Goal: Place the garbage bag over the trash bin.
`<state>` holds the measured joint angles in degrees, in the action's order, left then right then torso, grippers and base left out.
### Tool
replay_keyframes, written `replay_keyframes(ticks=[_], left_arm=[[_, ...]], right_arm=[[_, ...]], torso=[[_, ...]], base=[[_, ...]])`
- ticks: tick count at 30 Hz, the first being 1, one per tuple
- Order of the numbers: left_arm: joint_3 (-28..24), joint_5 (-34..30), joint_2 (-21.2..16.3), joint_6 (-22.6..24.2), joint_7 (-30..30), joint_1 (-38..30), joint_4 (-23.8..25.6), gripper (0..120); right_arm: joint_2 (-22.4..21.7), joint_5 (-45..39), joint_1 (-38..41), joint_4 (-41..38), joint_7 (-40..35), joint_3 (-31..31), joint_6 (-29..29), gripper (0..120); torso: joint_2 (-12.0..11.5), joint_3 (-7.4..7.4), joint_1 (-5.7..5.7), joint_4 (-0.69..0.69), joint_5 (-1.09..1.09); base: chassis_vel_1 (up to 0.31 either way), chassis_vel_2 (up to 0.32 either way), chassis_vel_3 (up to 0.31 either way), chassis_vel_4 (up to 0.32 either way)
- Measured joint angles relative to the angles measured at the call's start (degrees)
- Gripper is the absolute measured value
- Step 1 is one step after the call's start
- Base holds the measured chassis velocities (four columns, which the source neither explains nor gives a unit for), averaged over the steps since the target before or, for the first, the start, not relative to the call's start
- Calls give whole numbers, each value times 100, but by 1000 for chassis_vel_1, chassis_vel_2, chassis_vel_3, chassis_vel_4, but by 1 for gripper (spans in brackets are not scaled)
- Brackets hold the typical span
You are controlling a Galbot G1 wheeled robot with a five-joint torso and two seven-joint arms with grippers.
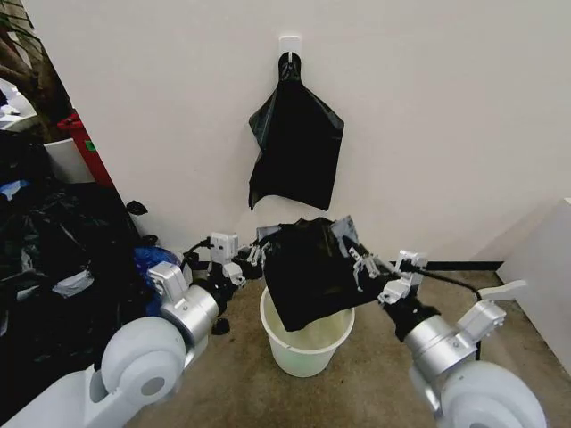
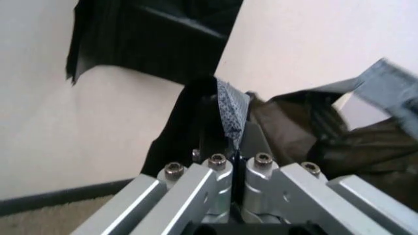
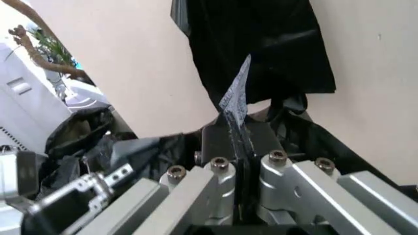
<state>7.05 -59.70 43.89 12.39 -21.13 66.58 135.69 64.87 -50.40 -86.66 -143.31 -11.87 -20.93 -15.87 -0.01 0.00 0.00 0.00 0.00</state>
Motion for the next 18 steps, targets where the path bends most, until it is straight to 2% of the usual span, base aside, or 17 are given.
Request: replay_keyframes(ticks=[9,14,18], left_arm=[[78,548,275,-188,-3,720,-80,0],[88,619,327,-223,-38,705,-70,0],[131,594,212,-233,-47,577,10,0]], right_arm=[[336,285,-383,158,122,147,219,0],[356,270,-188,107,119,313,229,0],[250,106,-7,23,105,386,179,0]], torso=[[0,0,0,0,0],[0,0,0,1,0],[0,1,0,0,0]], base=[[0,0,0,0],[0,0,0,0],[0,0,0,0]])
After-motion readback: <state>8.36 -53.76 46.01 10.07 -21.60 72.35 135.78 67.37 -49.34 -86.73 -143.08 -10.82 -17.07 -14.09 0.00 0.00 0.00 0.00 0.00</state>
